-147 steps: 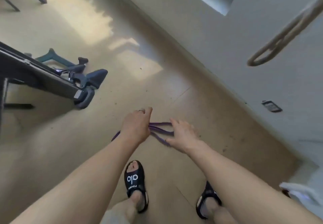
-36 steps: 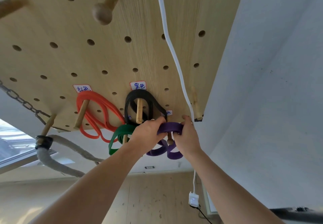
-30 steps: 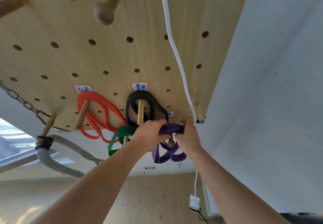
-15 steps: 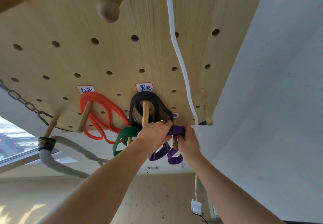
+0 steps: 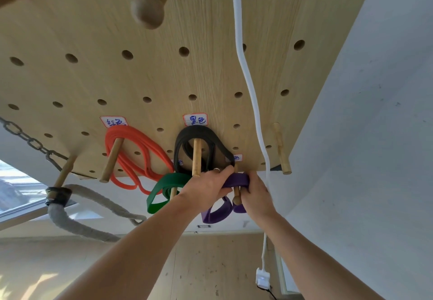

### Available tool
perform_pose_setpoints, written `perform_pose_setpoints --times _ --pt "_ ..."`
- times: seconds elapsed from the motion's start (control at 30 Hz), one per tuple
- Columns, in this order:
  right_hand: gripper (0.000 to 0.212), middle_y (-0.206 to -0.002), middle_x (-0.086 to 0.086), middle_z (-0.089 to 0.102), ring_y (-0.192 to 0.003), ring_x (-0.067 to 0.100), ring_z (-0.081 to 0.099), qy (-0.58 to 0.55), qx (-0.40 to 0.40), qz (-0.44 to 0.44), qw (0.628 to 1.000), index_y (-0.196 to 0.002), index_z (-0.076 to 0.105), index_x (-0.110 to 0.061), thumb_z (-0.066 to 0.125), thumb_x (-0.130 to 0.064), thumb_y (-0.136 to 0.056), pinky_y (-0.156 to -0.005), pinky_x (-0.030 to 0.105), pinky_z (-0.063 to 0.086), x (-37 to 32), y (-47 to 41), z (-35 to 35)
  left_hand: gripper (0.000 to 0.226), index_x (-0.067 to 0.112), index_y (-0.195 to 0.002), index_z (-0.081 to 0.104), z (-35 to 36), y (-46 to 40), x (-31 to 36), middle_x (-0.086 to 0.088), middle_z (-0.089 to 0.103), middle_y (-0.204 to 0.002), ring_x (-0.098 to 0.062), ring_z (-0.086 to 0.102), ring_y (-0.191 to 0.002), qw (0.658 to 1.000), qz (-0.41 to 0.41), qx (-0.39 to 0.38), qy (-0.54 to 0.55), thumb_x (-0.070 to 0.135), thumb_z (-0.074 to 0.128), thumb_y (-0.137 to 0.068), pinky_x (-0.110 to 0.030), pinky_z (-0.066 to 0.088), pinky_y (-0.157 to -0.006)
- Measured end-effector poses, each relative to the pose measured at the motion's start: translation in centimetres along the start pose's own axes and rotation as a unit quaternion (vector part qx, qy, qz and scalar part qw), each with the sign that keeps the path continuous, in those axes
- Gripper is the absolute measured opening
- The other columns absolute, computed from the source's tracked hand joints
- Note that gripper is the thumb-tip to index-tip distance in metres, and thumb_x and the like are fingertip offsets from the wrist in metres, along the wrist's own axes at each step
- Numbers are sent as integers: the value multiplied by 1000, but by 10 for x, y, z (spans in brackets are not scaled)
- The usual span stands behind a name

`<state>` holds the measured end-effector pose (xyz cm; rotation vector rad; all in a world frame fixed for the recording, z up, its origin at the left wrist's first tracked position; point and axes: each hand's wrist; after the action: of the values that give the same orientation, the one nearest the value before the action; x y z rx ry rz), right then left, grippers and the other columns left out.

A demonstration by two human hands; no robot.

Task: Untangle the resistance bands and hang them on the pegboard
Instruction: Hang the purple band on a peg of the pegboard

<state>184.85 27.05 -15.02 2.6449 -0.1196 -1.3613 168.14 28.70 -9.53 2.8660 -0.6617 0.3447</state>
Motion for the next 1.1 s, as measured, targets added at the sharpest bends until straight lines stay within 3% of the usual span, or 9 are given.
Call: perform_pose_setpoints --times 0.2,0.33,0.47,0.67,0.87,1.1 --pt "34 -88 -5 69 -77 14 69 -77 -16 18 997 -112 54 -30 58 -3 -92 -73 25 53 -15 9 -20 28 34 -129 38 4 -2 -6 2 63 -105 -18 65 -83 999 23 36 -8 37 49 -104 -40 61 -74" --pt "31 -87 -7 69 -77 16 70 -114 -17 -11 993 -109 56 -35 53 -7 -97 -76 36 61 -15 16 -13 27 26 -132 45 8 -5 2 -1 61 -109 -21 65 -88 994 80 39 -59 34 44 -106 -39 59 -75" --pt "22 -88 -6 67 -78 17 68 -81 -14 -19 996 -107 49 -32 47 -10 -101 -77 44 62 -15 14 -5 28 29 -135 39 7 -6 4 -1 61 -111 -21 64 -93 994 61 32 -81 34 42 -107 -40 59 -79" --pt "23 -91 -5 66 -81 19 68 -62 -20 -23 998 -106 48 -33 47 -12 -98 -78 47 61 -11 13 -7 28 28 -135 41 2 -4 8 -1 61 -110 -20 63 -93 994 46 38 -95 34 41 -108 -38 59 -80" --pt "25 -105 -9 66 -89 16 69 -61 3 -57 996 -116 50 -37 47 -32 -92 -82 40 62 -6 16 -11 29 29 -137 44 -6 -8 12 -1 63 -109 -21 64 -94 994 19 58 -86 32 44 -107 -34 57 -79" --pt "21 -108 -11 63 -98 9 63 -17 4 -80 997 -118 52 -27 51 -16 -100 -83 25 53 -3 15 -16 34 28 -140 39 -8 -5 19 -3 64 -111 -21 65 -95 992 16 51 -119 32 45 -107 -37 60 -80"
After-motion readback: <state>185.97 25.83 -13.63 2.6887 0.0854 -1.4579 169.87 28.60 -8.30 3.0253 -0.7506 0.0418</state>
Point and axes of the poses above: each hand's wrist, its own y-axis away from the middle knuckle, its own z-axis out of the palm, x = y × z
